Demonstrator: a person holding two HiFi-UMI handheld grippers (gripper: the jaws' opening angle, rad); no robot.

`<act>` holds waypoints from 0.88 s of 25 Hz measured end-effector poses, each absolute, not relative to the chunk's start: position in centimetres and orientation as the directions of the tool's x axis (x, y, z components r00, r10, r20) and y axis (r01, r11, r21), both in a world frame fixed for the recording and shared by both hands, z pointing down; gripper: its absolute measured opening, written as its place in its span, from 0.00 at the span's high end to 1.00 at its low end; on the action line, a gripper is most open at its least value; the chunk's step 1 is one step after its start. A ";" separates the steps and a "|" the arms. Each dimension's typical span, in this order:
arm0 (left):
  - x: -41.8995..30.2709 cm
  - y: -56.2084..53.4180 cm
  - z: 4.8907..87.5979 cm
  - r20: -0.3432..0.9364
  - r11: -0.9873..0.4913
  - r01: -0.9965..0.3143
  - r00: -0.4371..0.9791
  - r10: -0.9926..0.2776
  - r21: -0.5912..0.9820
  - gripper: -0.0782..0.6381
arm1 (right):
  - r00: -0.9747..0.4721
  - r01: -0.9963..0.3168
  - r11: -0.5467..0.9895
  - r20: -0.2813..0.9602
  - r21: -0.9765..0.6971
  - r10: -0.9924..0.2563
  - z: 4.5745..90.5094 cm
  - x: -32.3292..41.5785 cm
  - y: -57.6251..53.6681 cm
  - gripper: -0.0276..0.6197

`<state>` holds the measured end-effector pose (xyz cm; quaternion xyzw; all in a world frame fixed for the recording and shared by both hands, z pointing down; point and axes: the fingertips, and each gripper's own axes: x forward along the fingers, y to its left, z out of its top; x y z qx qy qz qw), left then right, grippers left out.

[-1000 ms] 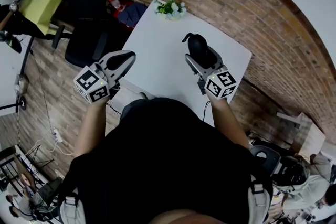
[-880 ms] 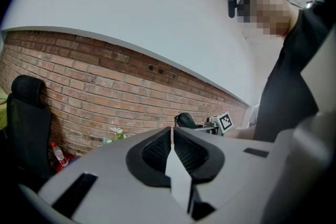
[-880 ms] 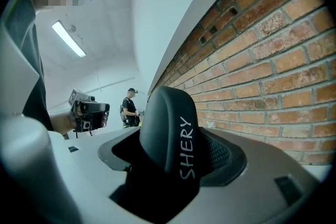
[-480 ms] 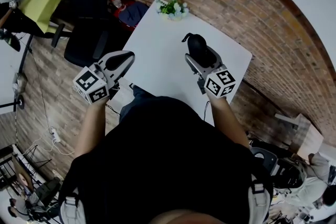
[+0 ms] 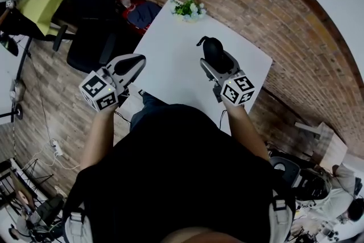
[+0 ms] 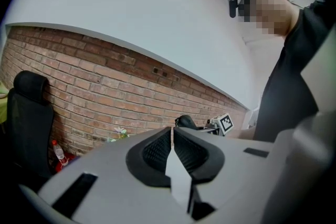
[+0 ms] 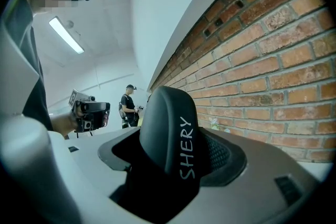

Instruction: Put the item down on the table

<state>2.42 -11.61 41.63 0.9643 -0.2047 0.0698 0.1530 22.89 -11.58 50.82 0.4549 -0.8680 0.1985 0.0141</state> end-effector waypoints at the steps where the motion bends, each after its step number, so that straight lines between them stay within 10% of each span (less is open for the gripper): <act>1: 2.2 -11.8 41.7 0.198 -0.867 -0.418 0.906 -0.375 0.270 0.86 | -0.587 -0.795 0.509 0.206 -0.331 -0.783 50.8 22.6 -11.8 0.42; 22: -1.5 -15.6 41.7 0.189 -0.872 -0.397 0.916 -0.355 0.287 0.86 | -0.556 -0.819 0.465 0.269 -0.336 -0.786 52.8 19.7 -15.1 0.42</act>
